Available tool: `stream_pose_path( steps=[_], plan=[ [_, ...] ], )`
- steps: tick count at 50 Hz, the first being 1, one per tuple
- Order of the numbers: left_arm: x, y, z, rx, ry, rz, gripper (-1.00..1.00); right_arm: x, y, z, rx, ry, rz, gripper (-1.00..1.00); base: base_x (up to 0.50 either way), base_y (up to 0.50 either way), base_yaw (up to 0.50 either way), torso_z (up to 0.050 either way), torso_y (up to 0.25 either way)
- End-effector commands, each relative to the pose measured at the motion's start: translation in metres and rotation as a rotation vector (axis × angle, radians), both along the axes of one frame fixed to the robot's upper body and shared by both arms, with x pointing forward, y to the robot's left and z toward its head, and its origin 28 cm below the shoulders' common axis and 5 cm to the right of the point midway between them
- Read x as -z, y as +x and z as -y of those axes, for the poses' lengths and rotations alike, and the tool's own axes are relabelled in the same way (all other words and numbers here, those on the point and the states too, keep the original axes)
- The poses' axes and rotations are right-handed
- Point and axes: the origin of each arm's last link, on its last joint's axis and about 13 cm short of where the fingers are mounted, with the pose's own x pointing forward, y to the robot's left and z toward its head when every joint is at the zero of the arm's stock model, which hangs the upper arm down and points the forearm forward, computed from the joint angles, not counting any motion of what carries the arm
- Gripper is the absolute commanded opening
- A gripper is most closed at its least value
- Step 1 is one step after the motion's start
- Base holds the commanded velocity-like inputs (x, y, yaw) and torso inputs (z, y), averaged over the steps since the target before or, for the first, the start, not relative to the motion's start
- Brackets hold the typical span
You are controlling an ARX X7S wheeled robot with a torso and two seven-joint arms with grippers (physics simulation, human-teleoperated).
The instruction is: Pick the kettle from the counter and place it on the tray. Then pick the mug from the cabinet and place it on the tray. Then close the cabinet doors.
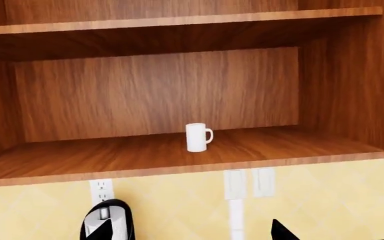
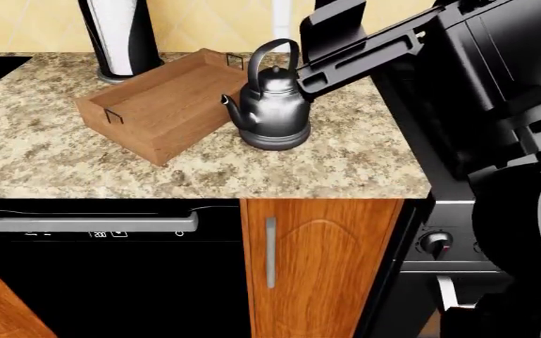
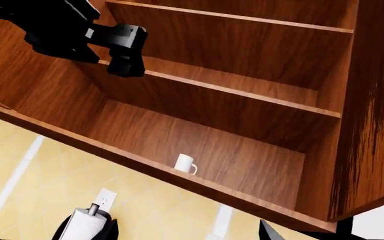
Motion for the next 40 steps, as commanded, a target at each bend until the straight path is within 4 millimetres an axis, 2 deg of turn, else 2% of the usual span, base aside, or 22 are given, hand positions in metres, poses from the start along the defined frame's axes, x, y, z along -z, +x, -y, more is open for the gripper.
stream_pose_path(
  steps=[1, 7, 22, 40],
  plan=[
    [-0.0039, -0.0055, 0.0037, 0.001, 0.028, 0.034, 1.0, -0.0235, -0.0085, -0.0048, -0.005, -0.017, 0.067, 1.0, 0.04, 0.0, 0.0, 0.0, 0.0],
    [-0.0045, -0.0056, 0.0038, 0.006, 0.029, 0.042, 1.0, -0.031, -0.0059, -0.0052, -0.011, -0.015, 0.068, 1.0, 0.05, 0.0, 0.0, 0.0, 0.0],
    [-0.0071, -0.0098, 0.0047, 0.063, -0.018, 0.067, 1.0, -0.0279, -0.0043, -0.0052, -0.014, -0.011, 0.056, 1.0, 0.11, 0.0, 0.0, 0.0, 0.0],
    [-0.0066, -0.0081, 0.005, 0.082, -0.046, 0.066, 1.0, -0.0227, -0.0017, -0.0058, -0.025, -0.012, 0.045, 1.0, 0.3, 0.0, 0.0, 0.0, 0.0]
  ],
)
